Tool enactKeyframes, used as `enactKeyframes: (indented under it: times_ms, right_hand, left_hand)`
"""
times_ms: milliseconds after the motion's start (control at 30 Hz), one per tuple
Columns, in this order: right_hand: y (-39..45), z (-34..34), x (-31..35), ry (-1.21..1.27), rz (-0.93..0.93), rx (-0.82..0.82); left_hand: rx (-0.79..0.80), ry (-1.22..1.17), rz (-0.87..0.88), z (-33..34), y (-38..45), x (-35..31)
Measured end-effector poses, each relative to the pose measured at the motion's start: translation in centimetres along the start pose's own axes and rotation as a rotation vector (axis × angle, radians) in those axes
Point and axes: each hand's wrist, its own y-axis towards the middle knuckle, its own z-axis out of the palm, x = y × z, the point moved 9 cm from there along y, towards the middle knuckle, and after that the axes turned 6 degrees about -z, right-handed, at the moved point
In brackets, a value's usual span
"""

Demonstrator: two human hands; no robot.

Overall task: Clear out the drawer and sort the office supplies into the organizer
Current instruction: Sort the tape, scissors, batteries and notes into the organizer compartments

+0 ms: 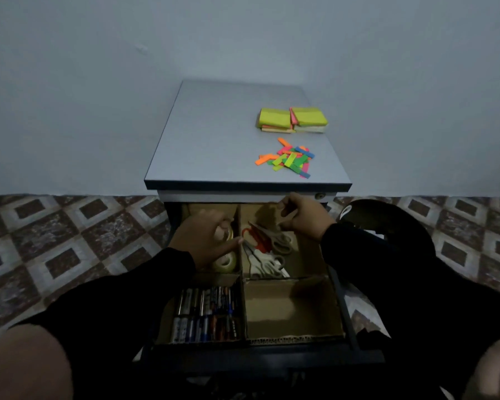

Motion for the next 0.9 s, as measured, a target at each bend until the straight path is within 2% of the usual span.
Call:
enactKeyframes:
  times_ms: [100, 267, 567, 800, 900]
  right_hand:
    - [1.3, -3.4, 1.9, 0.075, -0.036, -0.042]
    - [4.5, -9.5, 3.1, 0.141, -0.054, -0.153]
    - [12.1, -16.9, 1.0, 0.030, -0.031, -0.287]
    - [18.2, -19.1, -3.0, -0.009, 0.058, -0.375]
    - [20.6, -18.6, -4.3, -0.060, 0.109, -0.353]
  left_hand:
    - [-0.081, -0.001, 0.085, -2.6, 3.0, -2.5]
    - [-0.087, 0.043, 0.084, -5.4, 9.0, -4.6]
    - [-0.136, 0.122, 0.042, -7.3, 20.6, -4.9]
    - [0.016, 0.147, -0.076, -3.3, 28.2, -2.4]
    - [0.119, 0.135, -0.157, -0.6, 30.3, -1.3]
